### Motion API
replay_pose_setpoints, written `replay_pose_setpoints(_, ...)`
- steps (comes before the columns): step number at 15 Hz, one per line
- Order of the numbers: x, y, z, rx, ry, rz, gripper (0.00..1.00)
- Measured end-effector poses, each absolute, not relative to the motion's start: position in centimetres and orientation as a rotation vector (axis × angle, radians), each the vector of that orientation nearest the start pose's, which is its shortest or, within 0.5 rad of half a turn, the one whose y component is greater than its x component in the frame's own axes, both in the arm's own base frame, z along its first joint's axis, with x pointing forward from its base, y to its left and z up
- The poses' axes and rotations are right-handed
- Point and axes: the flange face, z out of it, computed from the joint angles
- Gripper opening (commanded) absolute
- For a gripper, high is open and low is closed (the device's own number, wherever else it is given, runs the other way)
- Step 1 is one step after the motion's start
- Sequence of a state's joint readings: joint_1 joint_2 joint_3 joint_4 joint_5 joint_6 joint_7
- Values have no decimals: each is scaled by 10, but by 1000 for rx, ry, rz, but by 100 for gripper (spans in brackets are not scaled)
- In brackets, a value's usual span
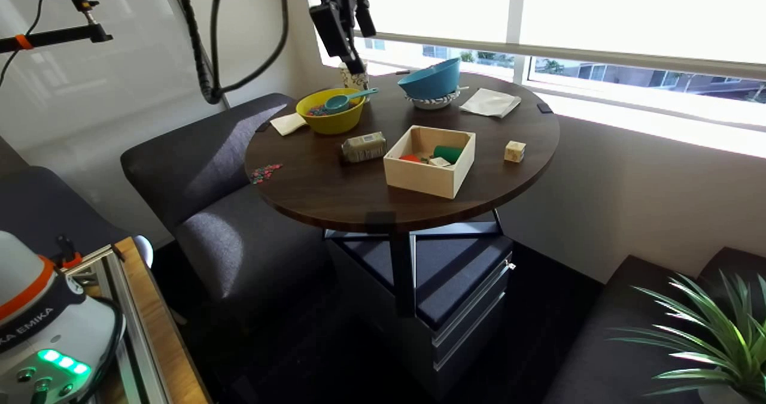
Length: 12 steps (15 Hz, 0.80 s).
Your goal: Remove one block from the box and put it on top of the jar.
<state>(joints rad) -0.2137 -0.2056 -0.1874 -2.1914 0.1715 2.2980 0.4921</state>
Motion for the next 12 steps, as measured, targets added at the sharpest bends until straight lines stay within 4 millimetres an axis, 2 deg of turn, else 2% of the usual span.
replay_pose_setpoints(2,497,-214,481,-2503,1517,-414,100)
replay_pose_setpoints(3,503,-216,473,-2504,1531,-396,100)
replay_pose_setpoints(9,503,-217,481,-2499,1531,-417,100)
replay_pose_setpoints(12,516,-220,459,-2502,1582,-355,100)
